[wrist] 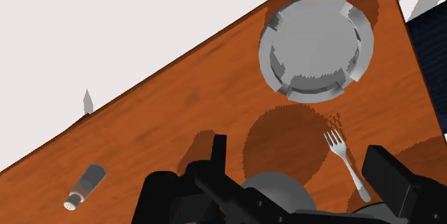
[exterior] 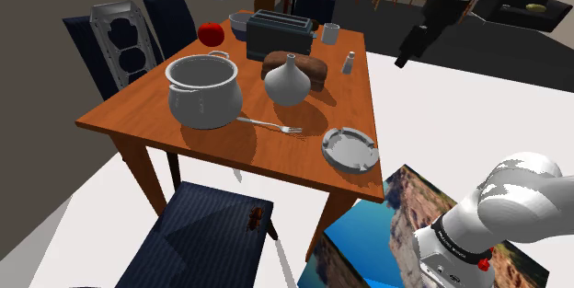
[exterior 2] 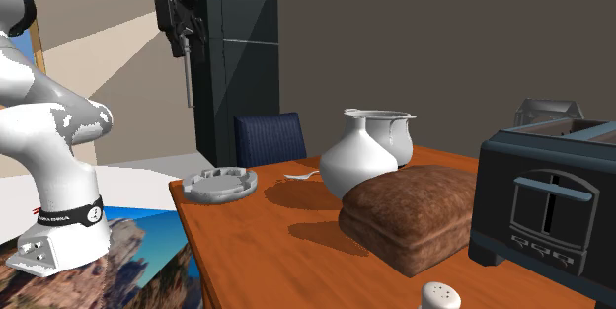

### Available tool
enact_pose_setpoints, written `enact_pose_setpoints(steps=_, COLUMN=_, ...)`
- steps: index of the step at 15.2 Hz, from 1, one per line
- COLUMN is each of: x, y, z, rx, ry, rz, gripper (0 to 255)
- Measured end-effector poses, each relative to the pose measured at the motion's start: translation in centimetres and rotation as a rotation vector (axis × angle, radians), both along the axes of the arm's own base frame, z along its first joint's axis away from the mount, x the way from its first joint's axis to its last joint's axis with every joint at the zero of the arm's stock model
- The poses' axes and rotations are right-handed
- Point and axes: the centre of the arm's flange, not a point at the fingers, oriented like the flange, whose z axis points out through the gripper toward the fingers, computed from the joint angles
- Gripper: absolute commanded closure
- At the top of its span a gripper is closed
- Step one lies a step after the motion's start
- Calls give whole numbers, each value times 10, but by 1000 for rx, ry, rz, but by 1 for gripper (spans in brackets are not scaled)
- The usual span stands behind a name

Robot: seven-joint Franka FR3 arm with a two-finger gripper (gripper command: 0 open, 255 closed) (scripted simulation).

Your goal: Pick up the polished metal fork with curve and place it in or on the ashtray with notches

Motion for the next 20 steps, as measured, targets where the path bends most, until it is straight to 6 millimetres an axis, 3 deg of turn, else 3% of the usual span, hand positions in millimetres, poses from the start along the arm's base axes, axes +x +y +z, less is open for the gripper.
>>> enact_pose_setpoints(steps=2, x=5, y=2, z=-4, rx=0, ry=3, rz=6, gripper=0)
enact_pose_setpoints(steps=6, x=40, y=22, z=-30, rx=-1, ry=28, rz=50, gripper=0)
enact_pose_setpoints(steps=13, x=106, y=56, z=-89, rx=-5, ry=76, rz=137, gripper=0)
enact_pose_setpoints(steps=20, x=163, y=106, z=-149, rx=-8, ry=125, rz=224, gripper=0)
